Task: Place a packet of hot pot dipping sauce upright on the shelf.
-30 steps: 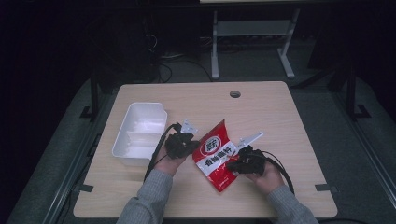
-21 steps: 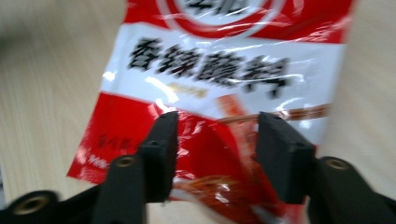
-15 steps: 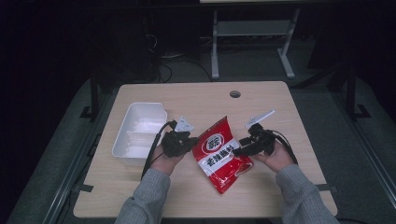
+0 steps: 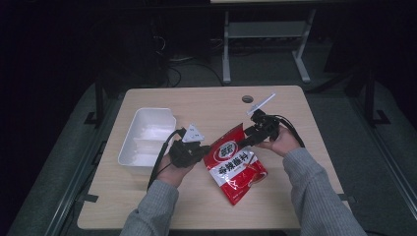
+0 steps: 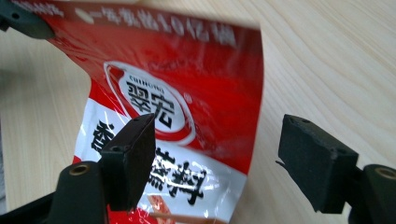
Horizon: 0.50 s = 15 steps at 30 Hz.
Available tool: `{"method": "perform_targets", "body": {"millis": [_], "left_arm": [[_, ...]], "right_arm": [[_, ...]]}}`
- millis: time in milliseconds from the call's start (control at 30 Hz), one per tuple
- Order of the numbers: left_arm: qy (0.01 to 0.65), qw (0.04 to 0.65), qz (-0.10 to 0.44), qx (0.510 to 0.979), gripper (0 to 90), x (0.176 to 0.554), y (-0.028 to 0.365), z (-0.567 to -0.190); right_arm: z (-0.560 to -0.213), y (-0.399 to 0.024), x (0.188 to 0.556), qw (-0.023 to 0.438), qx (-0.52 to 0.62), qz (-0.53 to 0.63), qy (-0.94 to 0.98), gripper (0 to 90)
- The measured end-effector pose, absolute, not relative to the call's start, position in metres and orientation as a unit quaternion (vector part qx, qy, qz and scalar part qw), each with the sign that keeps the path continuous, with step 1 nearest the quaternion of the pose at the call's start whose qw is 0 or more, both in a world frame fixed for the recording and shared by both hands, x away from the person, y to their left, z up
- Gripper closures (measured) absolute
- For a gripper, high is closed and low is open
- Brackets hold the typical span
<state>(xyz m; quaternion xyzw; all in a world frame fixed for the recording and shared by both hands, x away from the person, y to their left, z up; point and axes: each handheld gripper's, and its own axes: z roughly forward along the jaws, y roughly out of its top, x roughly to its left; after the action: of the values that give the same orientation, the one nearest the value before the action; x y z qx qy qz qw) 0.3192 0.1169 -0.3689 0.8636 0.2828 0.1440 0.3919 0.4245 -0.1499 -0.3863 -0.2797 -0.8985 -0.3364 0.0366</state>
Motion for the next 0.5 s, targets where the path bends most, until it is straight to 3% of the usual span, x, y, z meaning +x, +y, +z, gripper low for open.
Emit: {"method": "perform_targets", "body": {"millis": [200,500], "left_arm": [[0.275,0.394,0.143,0.865,89.9,0.317,0.112,-0.368],[0.279,0.395,0.144,0.864,89.9,0.32,0.112,-0.369]], "right_arm": [[-0.389,-0.144,0.435,0.067,-0.261,-0.328,-0.906,31.3],[-0.388,-0.152,0.437,0.084,-0.233,-0.339,-0.907,59.6]]}}
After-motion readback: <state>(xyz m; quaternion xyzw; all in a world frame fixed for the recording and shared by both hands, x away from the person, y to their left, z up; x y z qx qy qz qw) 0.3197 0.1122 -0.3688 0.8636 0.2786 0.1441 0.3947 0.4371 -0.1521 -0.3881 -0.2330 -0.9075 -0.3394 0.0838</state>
